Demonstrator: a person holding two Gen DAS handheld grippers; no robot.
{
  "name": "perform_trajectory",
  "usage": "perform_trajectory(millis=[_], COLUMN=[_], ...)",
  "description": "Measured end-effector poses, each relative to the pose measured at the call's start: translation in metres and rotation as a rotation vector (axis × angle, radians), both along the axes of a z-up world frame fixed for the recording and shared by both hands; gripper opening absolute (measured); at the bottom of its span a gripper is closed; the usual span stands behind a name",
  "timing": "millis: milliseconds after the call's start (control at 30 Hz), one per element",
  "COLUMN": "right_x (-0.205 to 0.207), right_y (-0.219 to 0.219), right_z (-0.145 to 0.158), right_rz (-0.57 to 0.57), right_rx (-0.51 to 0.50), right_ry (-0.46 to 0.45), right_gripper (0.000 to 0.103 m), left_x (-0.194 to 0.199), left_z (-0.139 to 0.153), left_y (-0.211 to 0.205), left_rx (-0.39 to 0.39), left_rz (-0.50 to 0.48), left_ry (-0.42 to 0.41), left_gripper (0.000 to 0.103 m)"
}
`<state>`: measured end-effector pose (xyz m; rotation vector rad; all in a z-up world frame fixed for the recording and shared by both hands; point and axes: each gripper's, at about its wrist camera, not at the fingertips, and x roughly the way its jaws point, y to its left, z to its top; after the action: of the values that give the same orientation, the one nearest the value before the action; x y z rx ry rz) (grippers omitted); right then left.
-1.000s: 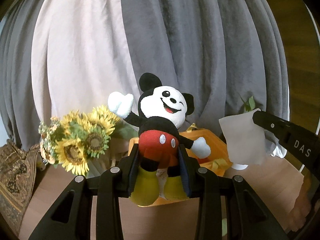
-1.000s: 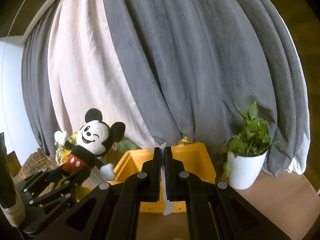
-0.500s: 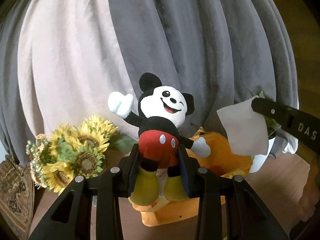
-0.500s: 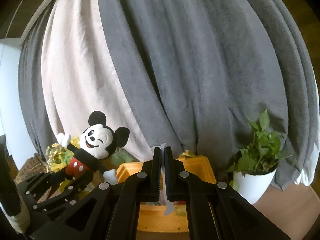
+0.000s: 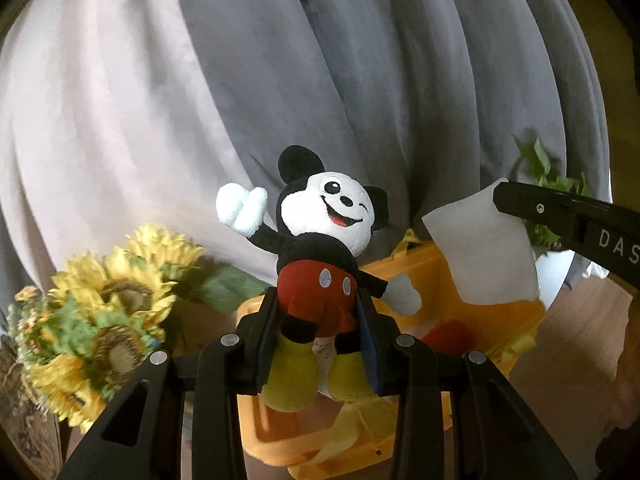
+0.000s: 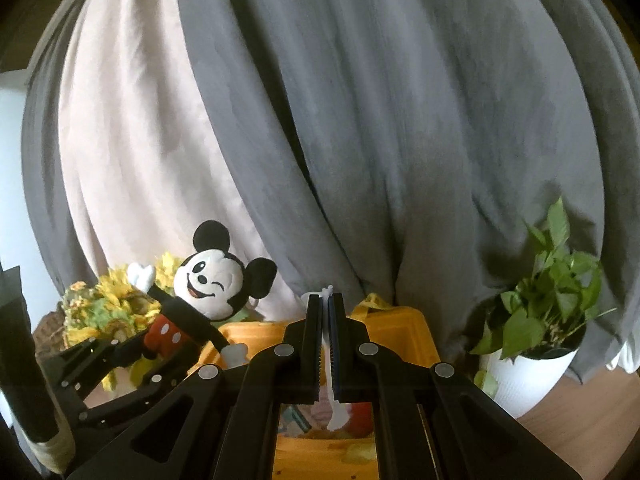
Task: Organize soft objects
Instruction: 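Lift and carry the Mickey plush and tissue over the orange crate with both tools, then open both tools to drop the Mickey plush and tissue into the crate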
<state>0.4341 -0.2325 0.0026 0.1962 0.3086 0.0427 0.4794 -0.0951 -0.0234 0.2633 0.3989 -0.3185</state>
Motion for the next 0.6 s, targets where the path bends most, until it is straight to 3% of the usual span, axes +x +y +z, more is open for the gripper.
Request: perform_trajectory(millis=[600], right_x=[0.050], right_y=[-0.011], right_z=[-0.052], right_rz=[-0.002], right_rx=[0.026], right_ry=[0.177], right_gripper=[0.005], left_x=[0.049], left_z=[-0.048], left_y=[-0.024], left_rx=[0.116], left_rz=[-0.131], left_ry=[0.150], left_gripper=[0.037])
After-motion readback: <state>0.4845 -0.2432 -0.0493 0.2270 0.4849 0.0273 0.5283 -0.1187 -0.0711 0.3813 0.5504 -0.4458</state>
